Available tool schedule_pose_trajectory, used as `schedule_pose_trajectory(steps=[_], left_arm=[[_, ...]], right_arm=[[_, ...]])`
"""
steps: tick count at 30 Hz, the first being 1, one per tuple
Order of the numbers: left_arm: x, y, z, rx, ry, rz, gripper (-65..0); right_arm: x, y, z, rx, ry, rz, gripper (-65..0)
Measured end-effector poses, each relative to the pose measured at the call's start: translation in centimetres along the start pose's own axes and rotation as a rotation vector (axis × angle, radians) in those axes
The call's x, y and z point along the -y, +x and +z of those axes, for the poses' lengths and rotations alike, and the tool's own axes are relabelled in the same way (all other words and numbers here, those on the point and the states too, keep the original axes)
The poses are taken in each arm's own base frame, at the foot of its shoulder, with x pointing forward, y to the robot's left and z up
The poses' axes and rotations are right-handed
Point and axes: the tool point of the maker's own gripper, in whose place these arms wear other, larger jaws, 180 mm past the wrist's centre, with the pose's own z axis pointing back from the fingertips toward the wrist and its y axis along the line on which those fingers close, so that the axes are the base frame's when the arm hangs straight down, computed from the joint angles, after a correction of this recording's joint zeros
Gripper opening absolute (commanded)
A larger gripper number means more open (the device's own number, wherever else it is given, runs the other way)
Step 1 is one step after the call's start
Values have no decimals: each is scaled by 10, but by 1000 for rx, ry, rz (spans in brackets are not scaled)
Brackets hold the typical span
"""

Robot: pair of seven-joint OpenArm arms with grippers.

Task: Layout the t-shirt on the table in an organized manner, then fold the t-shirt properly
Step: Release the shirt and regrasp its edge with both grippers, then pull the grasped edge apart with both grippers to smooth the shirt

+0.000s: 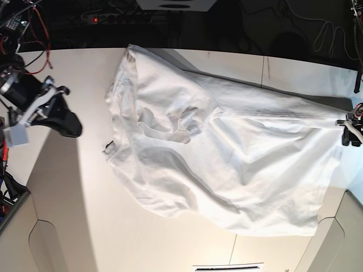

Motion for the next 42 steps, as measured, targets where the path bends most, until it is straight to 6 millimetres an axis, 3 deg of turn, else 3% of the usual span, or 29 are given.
schedule_pose_trajectory(steps=[2,5,8,11,15,24,29,35,38,42], left_arm=[[41,-4,-5,29,-158,51,-446],[106,0,-5,121,-384,185,-650],[138,3,-7,169,-462,304,-650],[152,1,-8,175,-487,343,-650],[150,3,-8,178,-484,339,-650],[137,2,-8,157,-454,293,-650],[125,-1,-6,120,-437,253,-650],[88,2,1,72,-375,157,-650],[79,3,3,64,-359,135,-645],[77,4,4,64,-357,131,-394]], right_arm=[[-32,-13,-22,-43,101,-3,-650],[-68,-31,-48,-114,186,33,-650],[-90,-43,-65,-150,214,97,-650],[-103,-52,-78,-171,208,180,-650],[-104,-70,-92,-226,167,242,-650],[-52,-133,-107,-382,45,135,-650],[-30,-176,-103,-494,19,63,-650],[18,-162,-81,-483,-91,46,-650],[41,-152,-67,-462,-143,10,-650],[54,-143,-53,-442,-149,-63,-650]])
